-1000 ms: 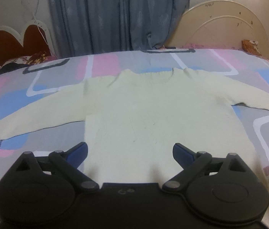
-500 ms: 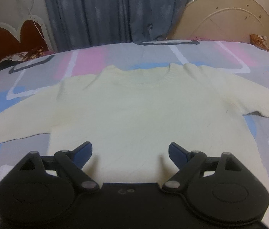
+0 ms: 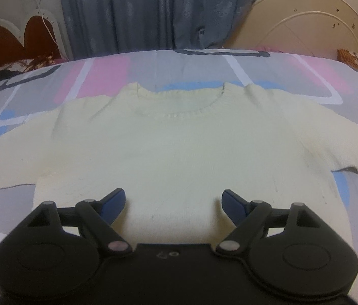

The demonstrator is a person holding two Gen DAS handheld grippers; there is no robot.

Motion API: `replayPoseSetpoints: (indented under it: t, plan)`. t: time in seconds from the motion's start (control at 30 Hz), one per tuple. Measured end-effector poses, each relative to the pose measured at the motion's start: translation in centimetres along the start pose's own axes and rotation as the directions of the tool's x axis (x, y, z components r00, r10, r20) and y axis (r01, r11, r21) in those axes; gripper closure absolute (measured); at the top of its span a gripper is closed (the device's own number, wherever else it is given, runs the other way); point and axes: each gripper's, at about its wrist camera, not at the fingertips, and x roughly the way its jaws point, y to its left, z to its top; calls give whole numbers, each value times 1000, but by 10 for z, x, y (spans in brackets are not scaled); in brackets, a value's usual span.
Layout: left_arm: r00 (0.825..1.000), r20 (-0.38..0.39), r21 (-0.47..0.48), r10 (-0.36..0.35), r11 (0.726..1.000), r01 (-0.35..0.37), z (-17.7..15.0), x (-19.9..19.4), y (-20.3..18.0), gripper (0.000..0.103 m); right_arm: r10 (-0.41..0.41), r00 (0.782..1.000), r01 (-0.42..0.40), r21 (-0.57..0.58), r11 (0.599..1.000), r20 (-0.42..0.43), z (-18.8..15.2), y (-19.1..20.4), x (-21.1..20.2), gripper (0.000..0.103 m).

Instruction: Fold small clothes

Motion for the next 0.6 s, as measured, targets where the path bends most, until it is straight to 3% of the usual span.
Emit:
replayPoseSetpoints:
  t: [0.07, 0.1, 0.13, 0.17, 0.37, 0.6]
  plan:
    - [1000, -1, -2, -8, 1000, 8, 1, 1, 1, 24, -5, 1000, 5, -12, 1000, 24, 3, 2, 3, 41]
    - [1000, -1, -1, -9, 1000, 9, 1, 2, 1, 25, -11, 999, 12, -25, 1000, 36, 3, 3, 4, 48]
    - [1000, 1, -1, -9, 1000, 9, 1, 2, 2, 25, -19, 999, 20, -34, 999, 39, 4, 3, 5, 69]
    - [1000, 5, -4, -8, 1000, 8, 2, 1, 2, 25, -22, 999, 23, -29, 999, 41, 4, 2, 7, 84]
    - [999, 14, -7, -32, 999, 32, 5, 1, 3, 28, 17, 997, -17, -7, 1000, 74, 5, -5, 5, 100]
    - [997, 38, -36, -65, 997, 66, 8, -6, 16, 30, 126, 981, -115, -76, 990, 151, 11, 28, -14, 100]
